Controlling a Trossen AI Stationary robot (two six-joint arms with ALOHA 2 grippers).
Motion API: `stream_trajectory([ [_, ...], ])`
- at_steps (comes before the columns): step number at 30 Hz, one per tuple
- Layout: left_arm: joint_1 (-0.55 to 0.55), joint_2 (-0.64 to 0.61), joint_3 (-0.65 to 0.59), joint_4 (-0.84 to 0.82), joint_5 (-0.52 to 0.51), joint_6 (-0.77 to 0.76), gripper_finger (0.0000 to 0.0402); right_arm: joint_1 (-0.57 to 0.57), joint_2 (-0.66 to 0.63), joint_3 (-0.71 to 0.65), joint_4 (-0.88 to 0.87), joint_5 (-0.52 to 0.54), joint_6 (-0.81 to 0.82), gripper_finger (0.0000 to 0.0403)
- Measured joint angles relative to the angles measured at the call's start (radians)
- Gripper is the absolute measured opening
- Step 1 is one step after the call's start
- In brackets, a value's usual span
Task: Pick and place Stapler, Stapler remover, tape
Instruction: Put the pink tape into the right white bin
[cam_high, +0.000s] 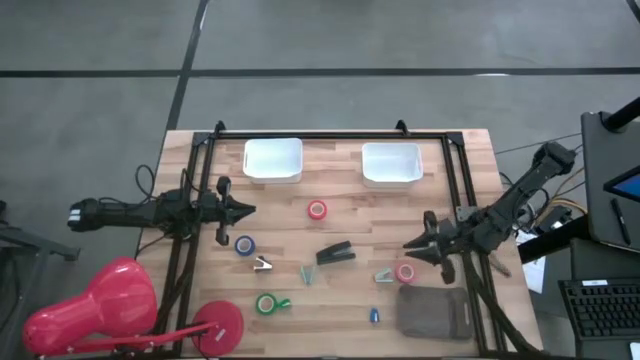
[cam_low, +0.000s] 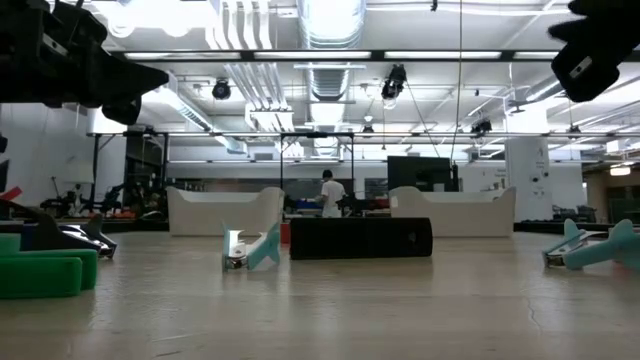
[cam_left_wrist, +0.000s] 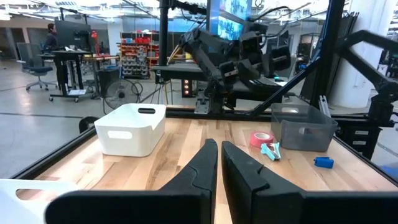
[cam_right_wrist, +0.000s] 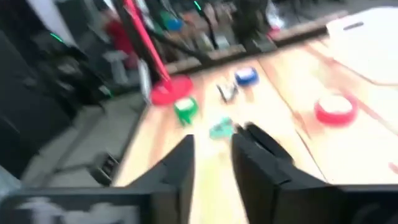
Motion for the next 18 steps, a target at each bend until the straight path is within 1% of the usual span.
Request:
stream_trajectory([
  [5,0.0,0.0,0.0,0.0,0.0,0.0,0.0028,-0.063,0.136,0.154,-0.382,0.002,0.098,0.0195],
  [8,0.0,0.0,0.0,0.0,0.0,0.0,0.0028,-0.073,0.199,0.235,-0.541,0.001,0.104,0.0221],
  [11,0.0,0.0,0.0,0.0,0.0,0.0,0.0028,-0.072,0.256,0.291,-0.661,-0.012,0.124,0.023],
  [13,0.0,0.0,0.0,0.0,0.0,0.0,0.0028,-0.073,0.284,0.316,-0.706,-0.053,0.151,0.0229],
  [18,0.0,0.0,0.0,0.0,0.0,0.0,0.0028,-0.072,0.357,0.308,-0.72,-0.13,0.223,0.0224],
])
